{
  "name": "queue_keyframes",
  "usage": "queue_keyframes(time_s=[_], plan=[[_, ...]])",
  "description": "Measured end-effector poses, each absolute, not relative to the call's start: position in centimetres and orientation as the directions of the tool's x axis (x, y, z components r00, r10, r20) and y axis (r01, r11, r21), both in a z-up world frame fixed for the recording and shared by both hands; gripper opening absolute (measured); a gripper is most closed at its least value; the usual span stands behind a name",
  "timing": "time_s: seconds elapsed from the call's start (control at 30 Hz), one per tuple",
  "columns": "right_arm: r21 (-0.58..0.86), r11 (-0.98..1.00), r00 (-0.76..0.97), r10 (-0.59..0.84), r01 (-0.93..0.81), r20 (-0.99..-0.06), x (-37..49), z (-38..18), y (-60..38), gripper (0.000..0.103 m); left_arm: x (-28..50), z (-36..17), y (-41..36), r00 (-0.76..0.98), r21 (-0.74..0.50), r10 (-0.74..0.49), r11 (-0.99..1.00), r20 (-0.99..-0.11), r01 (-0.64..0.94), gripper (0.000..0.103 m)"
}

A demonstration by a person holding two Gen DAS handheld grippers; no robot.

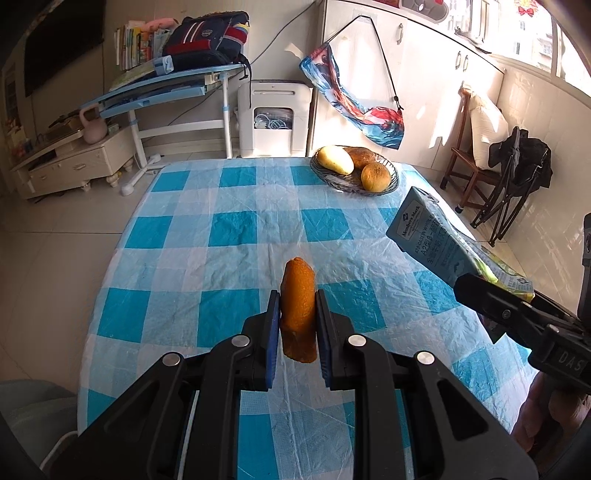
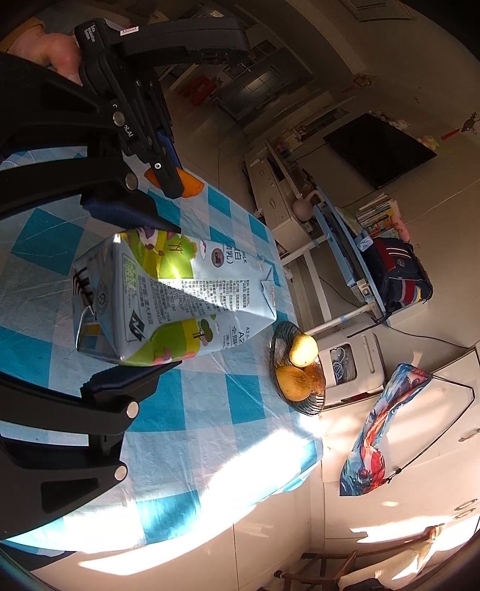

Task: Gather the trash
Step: 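Lift the carton and peel off the table and carry them toward the basin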

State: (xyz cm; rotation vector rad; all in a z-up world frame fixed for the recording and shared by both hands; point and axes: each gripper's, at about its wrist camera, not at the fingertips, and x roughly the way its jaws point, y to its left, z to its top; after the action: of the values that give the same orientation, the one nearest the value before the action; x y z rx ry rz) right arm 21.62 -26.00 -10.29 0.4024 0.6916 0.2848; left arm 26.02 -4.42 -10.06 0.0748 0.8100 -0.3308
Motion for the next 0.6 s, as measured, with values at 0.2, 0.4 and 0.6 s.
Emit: queue_keyframes(time_s=[0.2, 0.4, 0.6], plan=[[0.459, 0.881, 0.739, 0.386, -0.118, -0.552, 20.4, -10.4, -25.8, 0.061, 25.0, -9.5, -4.2, 0.645, -0.065, -0.269, 0.945, -0.715, 0.321, 0.018], [0.473, 0.874, 0.742, 0.39, -0.111, -0.545, 19.1, -10.5, -25.7, 0.061, 23.9, -8.8, -4.1, 0.651, -0.073, -0.279, 0.943, -0.706, 0.326, 0.018], [0.486, 0.867, 0.747, 0.396, -0.112, -0.534, 17.8, -10.5, -25.4, 0.061, 22.9, -8.1, -4.0, 0.658, -0.069, -0.28, 0.942, -0.699, 0.328, 0.018]])
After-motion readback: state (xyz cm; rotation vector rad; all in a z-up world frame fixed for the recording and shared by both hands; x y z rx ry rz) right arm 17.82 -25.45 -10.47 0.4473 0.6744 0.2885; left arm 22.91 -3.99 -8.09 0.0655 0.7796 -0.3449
